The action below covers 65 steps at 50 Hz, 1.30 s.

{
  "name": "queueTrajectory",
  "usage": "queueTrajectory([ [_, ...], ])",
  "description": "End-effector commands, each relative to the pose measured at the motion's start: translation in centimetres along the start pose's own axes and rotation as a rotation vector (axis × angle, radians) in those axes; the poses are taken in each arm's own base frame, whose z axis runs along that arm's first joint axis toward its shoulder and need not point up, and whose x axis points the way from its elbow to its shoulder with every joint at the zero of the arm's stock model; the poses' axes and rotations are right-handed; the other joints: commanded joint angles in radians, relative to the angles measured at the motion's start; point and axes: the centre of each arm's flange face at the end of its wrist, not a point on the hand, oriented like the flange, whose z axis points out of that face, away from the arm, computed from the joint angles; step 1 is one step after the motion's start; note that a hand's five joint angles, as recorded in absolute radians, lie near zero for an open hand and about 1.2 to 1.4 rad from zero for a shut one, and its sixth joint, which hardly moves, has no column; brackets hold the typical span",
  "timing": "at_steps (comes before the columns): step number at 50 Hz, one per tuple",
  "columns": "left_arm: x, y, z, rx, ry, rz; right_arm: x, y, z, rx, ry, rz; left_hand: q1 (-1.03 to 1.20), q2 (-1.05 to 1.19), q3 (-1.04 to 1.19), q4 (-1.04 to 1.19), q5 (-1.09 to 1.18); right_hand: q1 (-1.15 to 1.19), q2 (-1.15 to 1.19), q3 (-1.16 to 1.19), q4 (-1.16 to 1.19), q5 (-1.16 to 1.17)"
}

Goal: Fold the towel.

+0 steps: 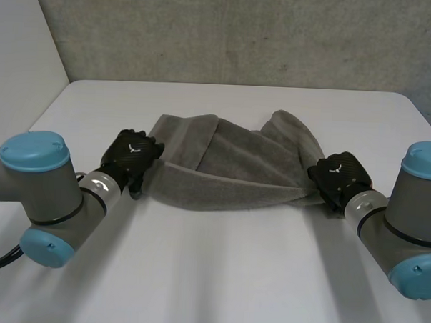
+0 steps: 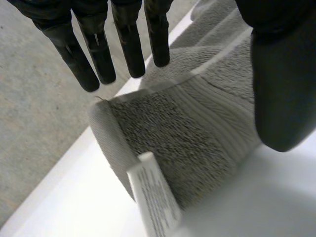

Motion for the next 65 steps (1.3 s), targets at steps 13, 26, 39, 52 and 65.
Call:
queueTrajectory([
  [13, -0.2, 1.0, 3.6, -0.083, 0.061, -0.02, -0.6, 0.1, -0.1, -0.005, -0.019, -0.004, 0.005, 0.012, 0.014, 0.003, -0.151, 0.065, 0.079, 0.056, 0.057, 0.056],
  [26, -1.5, -1.1, 1.7, -0.085, 0.036, -0.033, -0.5, 0.1, -0.1, -0.006, -0.016, -0.015, 0.765, 0.772, 0.774, 0.763, 0.609, 0.065, 0.079, 0.056, 0.057, 0.056],
  [39, -3.0, -0.7, -2.3, -0.037, -0.063, -0.028, -2.3, -0.4, -1.4, -0.025, -0.172, 0.02, 0.862, 0.869, 0.871, 0.86, 0.706, 0.065, 0.079, 0.056, 0.057, 0.056],
  [52, -6.3, 1.5, -2.1, -0.072, -0.184, -0.078, -2.8, 0.9, 0.0, -0.028, -0.172, 0.082, 0.862, 0.869, 0.871, 0.86, 0.706, -0.207, -0.193, -0.216, -0.215, -0.216],
  [65, -7.7, 1.2, -2.0, -0.051, -0.225, -0.15, -2.2, 1.3, 0.3, -0.047, -0.108, 0.065, 0.862, 0.869, 0.871, 0.86, 0.706, -0.53, -0.516, -0.539, -0.538, -0.539],
])
